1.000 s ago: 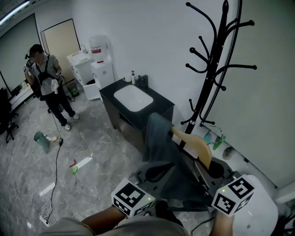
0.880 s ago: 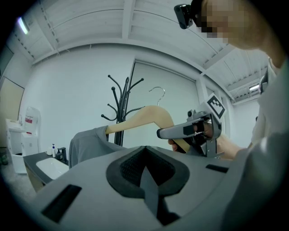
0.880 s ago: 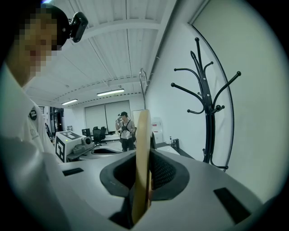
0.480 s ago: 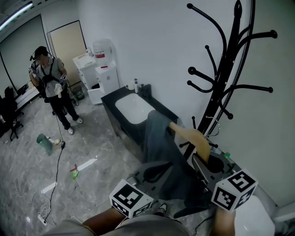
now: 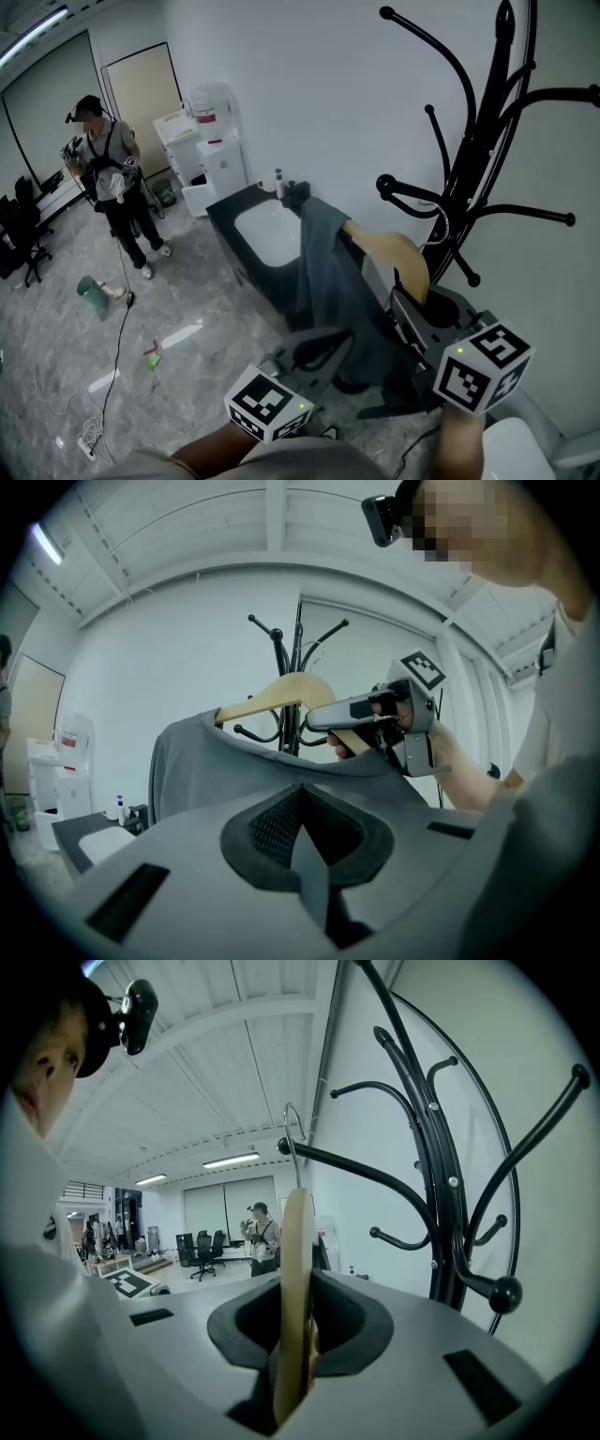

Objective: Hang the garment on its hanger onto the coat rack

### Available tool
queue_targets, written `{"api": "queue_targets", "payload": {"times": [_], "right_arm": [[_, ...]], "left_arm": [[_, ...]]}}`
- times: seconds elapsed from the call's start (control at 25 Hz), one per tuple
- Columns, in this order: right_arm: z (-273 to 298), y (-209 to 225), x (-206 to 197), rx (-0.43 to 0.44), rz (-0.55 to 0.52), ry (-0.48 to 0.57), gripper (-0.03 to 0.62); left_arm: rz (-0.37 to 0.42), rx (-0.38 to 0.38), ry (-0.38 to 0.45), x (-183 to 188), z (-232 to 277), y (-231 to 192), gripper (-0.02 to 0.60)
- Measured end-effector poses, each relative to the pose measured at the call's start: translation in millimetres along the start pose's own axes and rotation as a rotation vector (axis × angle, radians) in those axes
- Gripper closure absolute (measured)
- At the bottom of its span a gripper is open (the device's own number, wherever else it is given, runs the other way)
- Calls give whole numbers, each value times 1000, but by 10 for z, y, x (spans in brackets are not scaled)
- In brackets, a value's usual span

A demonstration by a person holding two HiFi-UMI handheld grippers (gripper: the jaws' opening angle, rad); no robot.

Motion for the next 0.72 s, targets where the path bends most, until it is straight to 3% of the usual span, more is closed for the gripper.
{"api": "queue_targets", "payload": {"times": [0.16,0.72], "right_arm": [[272,186,62,-46,2,3,533],[480,867,-432,-244,83,-9,534]], "left_arm": [[-4,-27,-1,4,143,-244,575],[-53,-125,-59,-195,391,-625,575]]}}
Point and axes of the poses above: the fingertips, and each gripper's own axes: z forward along the fingers, y to its right, x out of its top, the point moved 4 cm from there along -z, backward along the fingers, and after that the axes turned 4 degrees about y, right-handed, at the moved point
